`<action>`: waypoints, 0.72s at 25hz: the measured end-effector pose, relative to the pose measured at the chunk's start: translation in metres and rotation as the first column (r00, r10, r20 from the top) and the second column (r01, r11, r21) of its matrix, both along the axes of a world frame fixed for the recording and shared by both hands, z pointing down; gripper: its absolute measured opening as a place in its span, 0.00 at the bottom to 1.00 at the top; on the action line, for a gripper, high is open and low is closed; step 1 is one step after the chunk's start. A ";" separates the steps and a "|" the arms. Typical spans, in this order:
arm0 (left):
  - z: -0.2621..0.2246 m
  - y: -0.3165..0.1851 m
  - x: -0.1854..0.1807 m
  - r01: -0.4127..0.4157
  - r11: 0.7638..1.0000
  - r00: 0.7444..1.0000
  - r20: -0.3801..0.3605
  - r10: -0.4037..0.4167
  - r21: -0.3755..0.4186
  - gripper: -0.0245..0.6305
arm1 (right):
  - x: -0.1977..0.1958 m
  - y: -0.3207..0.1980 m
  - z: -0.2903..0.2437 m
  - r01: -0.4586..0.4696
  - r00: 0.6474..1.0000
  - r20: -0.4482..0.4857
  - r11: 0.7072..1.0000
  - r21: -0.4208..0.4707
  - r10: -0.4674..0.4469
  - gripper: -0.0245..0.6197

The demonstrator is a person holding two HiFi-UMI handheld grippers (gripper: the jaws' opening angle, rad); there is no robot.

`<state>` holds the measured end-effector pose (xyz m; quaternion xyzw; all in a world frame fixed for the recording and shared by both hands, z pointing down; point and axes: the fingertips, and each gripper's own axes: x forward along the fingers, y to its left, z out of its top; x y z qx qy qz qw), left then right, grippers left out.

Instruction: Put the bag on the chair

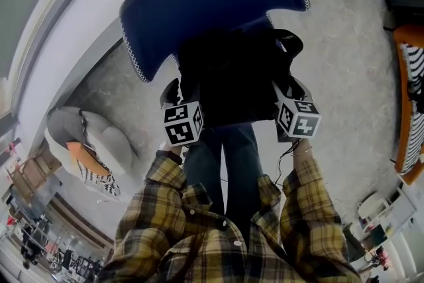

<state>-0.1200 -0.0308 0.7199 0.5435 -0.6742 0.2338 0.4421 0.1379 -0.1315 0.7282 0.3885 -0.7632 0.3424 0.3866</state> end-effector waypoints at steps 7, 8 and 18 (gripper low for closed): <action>-0.047 -0.028 0.014 -0.025 0.994 1.000 0.008 0.024 0.107 0.41 | 0.013 -0.013 -0.032 -0.048 0.998 0.033 0.998 0.034 0.047 0.40; -0.052 -0.032 0.015 -0.029 0.992 1.000 0.009 0.028 0.120 0.41 | 0.013 -0.014 -0.036 -0.054 0.998 0.041 0.998 0.037 0.052 0.40; -0.106 -0.056 0.018 -0.021 0.985 1.000 0.004 0.021 0.173 0.41 | 0.011 -0.026 -0.102 -0.073 0.994 0.084 0.989 0.125 0.063 0.40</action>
